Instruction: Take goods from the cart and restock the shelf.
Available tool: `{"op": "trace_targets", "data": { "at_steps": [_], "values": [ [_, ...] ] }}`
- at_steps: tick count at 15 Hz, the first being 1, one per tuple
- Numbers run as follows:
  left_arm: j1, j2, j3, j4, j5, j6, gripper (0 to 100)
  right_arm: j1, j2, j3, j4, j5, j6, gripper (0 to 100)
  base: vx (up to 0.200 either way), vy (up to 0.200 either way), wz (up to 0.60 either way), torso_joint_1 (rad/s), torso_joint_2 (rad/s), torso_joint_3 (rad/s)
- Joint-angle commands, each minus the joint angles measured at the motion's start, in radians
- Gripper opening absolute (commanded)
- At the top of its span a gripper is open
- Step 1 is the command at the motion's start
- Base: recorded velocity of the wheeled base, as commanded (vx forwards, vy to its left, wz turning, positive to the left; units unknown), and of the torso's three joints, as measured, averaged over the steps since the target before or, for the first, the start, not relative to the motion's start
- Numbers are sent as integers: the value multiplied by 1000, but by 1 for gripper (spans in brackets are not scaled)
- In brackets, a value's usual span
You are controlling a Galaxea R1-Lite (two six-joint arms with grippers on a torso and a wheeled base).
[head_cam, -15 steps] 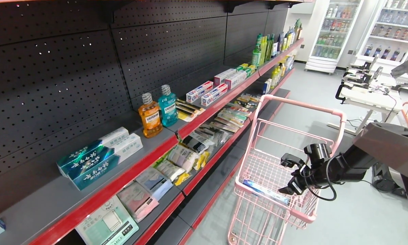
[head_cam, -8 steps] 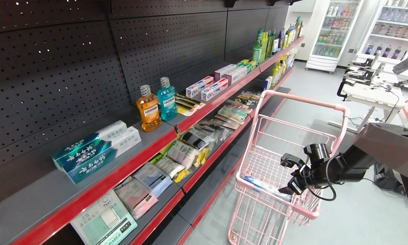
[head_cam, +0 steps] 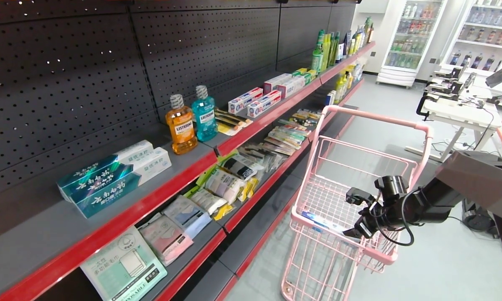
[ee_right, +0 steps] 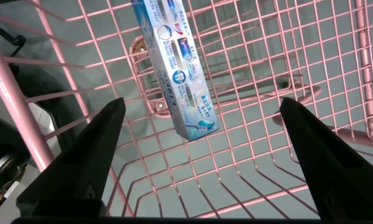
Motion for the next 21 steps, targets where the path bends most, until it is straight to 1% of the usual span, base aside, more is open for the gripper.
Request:
{"op": "trace_targets", "data": {
  "at_steps": [1,7,12,15,17,18,21],
  "values": [
    [1,0,0,0,0,-1,100,-1,-1,0,0,1,1,100,0,0,0,0,0,0],
    [1,0,0,0,0,0,100,2,11,-9,0,2,2,100,0,0,0,-12,17,13],
    [1,1,0,0,0,-1,100,0,19,-37,1,2,2,100,0,0,0,-158,354,191],
    [1,0,0,0,0,-1,100,-14,42,-103,18,4,1,100,0,0,0,-61,144,87],
    [1,0,0,0,0,-1,100,-14,54,-162,101,22,1,100,0,0,0,0,0,0],
    [1,0,0,0,0,-1,100,-15,60,-196,139,63,4,100,0,0,0,0,0,0],
    [1,0,0,0,0,-1,100,3,72,-227,150,79,4,100,0,0,0,0,0,0]
  ]
}}
